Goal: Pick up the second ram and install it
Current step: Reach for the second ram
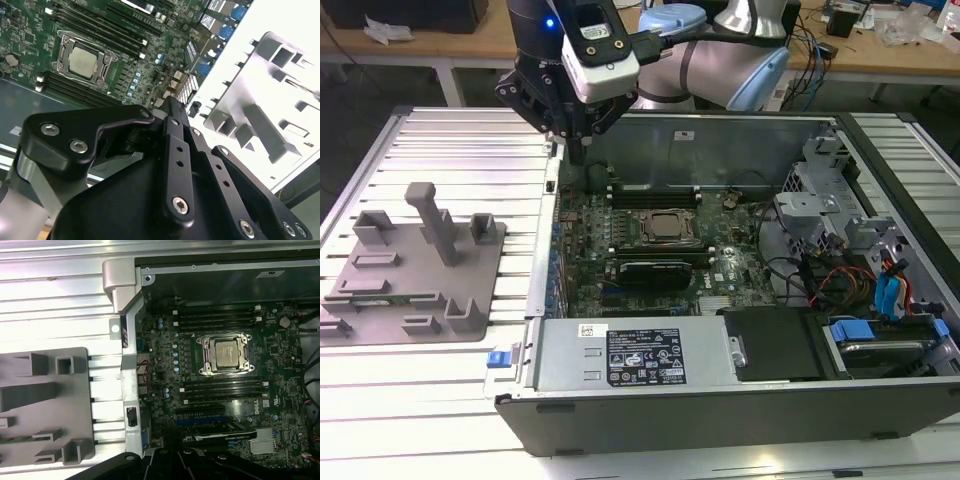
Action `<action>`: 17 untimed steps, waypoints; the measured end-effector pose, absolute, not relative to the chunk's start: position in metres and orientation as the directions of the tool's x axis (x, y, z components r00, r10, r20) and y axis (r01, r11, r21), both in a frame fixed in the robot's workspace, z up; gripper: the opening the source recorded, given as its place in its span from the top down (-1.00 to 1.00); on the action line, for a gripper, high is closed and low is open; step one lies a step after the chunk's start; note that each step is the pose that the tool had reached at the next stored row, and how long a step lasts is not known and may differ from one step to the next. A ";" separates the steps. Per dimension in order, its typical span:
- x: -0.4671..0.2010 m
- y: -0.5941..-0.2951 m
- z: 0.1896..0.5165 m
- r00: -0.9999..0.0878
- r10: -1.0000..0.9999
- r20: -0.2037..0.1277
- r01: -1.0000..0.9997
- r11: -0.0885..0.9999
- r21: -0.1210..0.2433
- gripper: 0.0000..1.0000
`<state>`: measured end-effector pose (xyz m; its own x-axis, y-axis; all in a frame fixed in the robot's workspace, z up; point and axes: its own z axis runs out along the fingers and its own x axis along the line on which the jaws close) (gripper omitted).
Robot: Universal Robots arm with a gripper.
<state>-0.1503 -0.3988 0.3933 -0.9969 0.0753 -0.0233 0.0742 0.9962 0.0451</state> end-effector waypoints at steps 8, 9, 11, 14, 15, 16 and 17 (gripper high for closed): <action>-0.157 -0.399 0.393 -0.997 0.075 -0.023 0.074 0.996 0.045 0.84; -0.159 -0.399 0.393 -0.997 0.075 -0.023 0.074 0.996 0.045 0.84; -0.161 -0.399 0.393 -0.997 0.075 -0.023 0.074 0.996 0.045 0.84; -0.166 -0.399 0.393 -0.997 0.075 -0.023 0.074 0.996 0.045 0.84; -0.167 -0.399 0.393 -0.997 0.075 -0.023 0.074 0.996 0.045 0.84; -0.167 -0.399 0.393 -0.997 0.075 -0.023 0.074 0.996 0.045 0.84; -0.169 -0.399 0.393 -0.997 0.075 -0.023 0.074 0.996 0.045 0.84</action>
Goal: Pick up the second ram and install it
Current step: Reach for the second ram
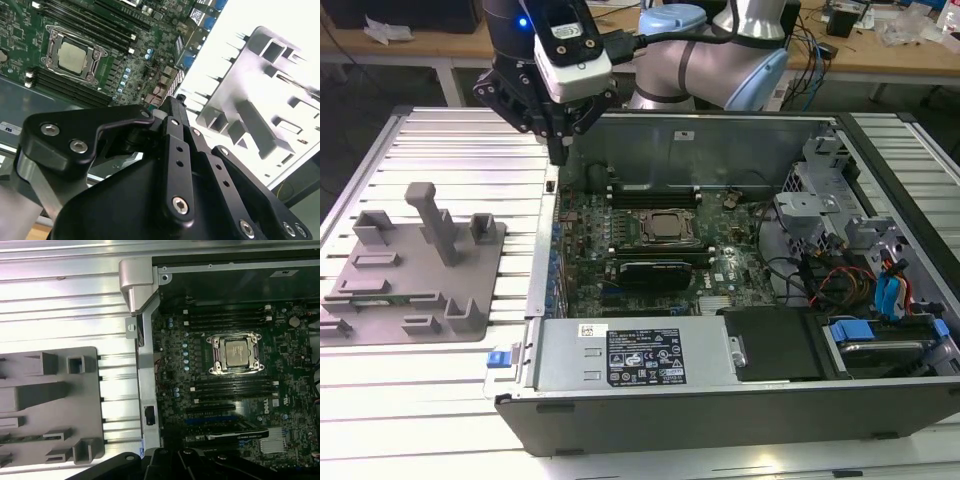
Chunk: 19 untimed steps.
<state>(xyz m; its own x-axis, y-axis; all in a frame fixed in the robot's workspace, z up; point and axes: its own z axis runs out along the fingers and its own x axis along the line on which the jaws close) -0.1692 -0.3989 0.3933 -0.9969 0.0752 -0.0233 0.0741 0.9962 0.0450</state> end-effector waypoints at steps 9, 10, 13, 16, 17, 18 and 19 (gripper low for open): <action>-0.179 -0.399 0.393 -0.997 0.075 -0.023 0.074 0.996 0.045 0.84; -0.180 -0.399 0.393 -0.997 0.075 -0.023 0.074 0.996 0.045 0.84; -0.186 -0.399 0.393 -0.997 0.075 -0.023 0.074 0.996 0.045 0.84; -0.194 -0.399 0.393 -0.997 0.075 -0.023 0.074 0.996 0.045 0.84; -0.197 -0.399 0.393 -0.997 0.075 -0.023 0.074 0.996 0.045 0.84; -0.199 -0.399 0.393 -0.997 0.075 -0.023 0.074 0.996 0.045 0.84; -0.201 -0.399 0.393 -0.997 0.075 -0.023 0.074 0.996 0.045 0.84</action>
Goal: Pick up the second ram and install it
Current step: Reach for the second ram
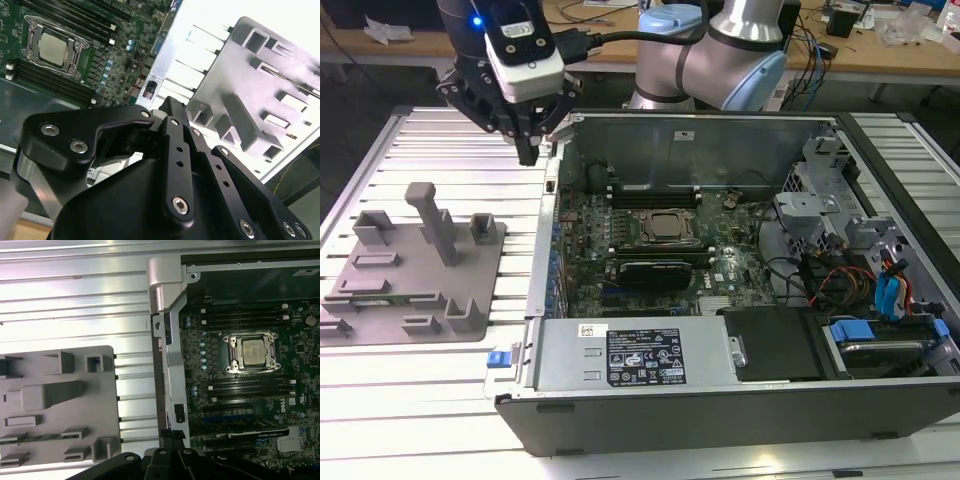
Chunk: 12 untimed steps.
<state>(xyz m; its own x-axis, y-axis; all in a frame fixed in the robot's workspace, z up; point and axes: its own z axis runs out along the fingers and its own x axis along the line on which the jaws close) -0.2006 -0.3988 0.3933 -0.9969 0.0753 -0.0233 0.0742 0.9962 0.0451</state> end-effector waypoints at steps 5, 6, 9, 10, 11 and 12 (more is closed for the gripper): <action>-0.207 -0.399 0.393 -0.997 0.075 -0.023 0.074 0.996 0.045 0.84; -0.209 -0.399 0.393 -0.997 0.075 -0.023 0.074 0.996 0.045 0.84; -0.214 -0.399 0.393 -0.997 0.075 -0.023 0.074 0.996 0.045 0.84; -0.215 -0.399 0.393 -0.997 0.075 -0.023 0.074 0.996 0.045 0.84; -0.217 -0.399 0.393 -0.997 0.075 -0.023 0.074 0.996 0.045 0.84; -0.219 -0.399 0.393 -0.997 0.075 -0.023 0.074 0.996 0.045 0.84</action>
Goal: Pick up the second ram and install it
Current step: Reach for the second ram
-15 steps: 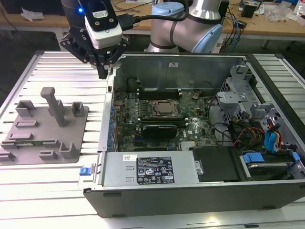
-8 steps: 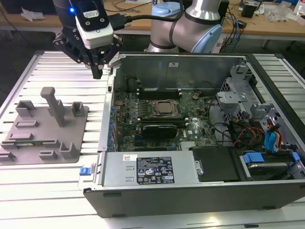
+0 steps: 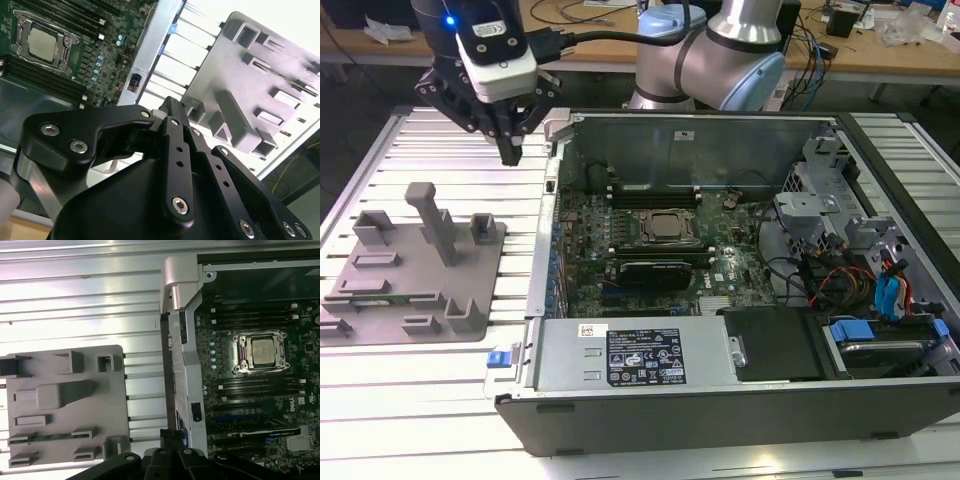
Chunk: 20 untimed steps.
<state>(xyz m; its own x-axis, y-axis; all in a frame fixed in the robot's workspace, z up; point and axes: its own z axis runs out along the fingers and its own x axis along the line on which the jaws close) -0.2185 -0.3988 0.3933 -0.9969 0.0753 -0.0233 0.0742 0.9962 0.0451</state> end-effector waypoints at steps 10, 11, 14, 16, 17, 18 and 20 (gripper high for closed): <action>-0.238 -0.399 0.393 -0.997 0.075 -0.023 0.074 0.996 0.045 0.84; -0.239 -0.399 0.393 -0.997 0.075 -0.023 0.074 0.996 0.045 0.84; -0.243 -0.399 0.393 -0.997 0.075 -0.023 0.074 0.996 0.045 0.84; -0.245 -0.399 0.393 -0.997 0.075 -0.023 0.074 0.996 0.045 0.84; -0.247 -0.399 0.393 -0.997 0.075 -0.023 0.074 0.996 0.045 0.84; -0.249 -0.399 0.393 -0.997 0.075 -0.023 0.074 0.996 0.045 0.84; -0.252 -0.399 0.393 -0.997 0.075 -0.023 0.074 0.996 0.046 0.84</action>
